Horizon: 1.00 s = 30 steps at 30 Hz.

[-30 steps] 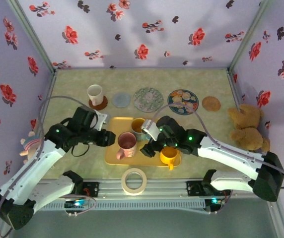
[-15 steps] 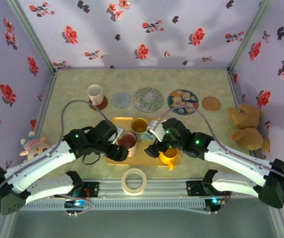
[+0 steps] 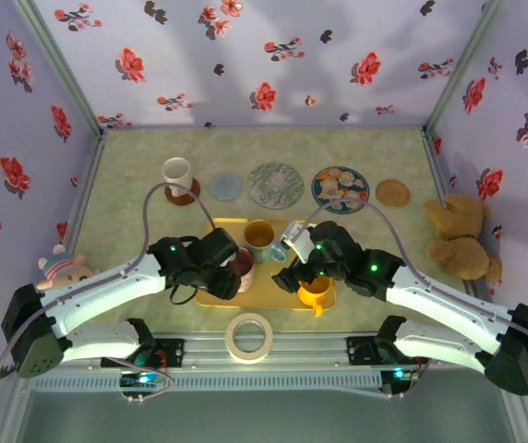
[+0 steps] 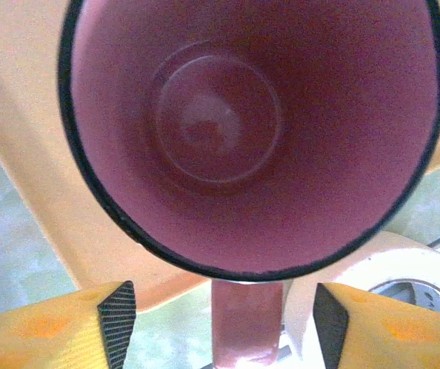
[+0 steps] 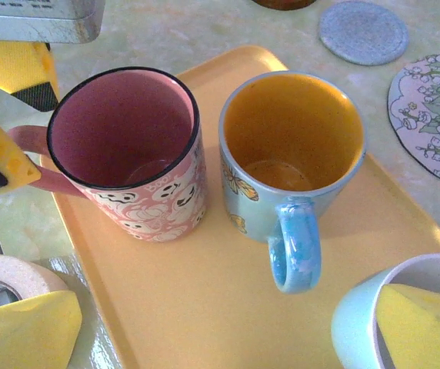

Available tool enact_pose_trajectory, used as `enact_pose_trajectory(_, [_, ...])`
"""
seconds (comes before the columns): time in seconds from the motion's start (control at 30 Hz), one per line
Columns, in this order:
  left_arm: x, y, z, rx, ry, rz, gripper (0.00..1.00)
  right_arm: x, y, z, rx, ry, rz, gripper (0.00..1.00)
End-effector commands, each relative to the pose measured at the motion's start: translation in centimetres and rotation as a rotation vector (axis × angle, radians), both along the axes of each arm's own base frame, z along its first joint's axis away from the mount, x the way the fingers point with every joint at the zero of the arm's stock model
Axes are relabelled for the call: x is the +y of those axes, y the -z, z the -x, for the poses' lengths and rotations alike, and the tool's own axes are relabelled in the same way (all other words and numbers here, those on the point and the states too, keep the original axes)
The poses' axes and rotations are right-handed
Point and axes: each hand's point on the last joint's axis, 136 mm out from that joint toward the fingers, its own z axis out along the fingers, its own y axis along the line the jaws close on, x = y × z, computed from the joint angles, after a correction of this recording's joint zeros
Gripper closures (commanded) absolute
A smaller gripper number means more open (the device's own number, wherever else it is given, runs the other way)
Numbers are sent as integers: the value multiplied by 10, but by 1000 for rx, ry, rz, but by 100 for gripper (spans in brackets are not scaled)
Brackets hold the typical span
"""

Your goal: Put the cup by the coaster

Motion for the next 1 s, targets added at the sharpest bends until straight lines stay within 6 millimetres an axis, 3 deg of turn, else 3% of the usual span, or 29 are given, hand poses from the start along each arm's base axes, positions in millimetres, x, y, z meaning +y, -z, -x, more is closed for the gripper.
enact_pose_trajectory(0.0, [2,3,-9,-46,-10,-38,38,-5,-1,-5,-11,42,-18,1])
enact_pose_trajectory(0.47, [-7,27,-7,10,39,-79,47,-4,2,-9,-7,64,-42,1])
enact_pose_trajectory(0.97, [-2,28,-11,-12,14,-105,79,-3,6,-7,4,50,-36,1])
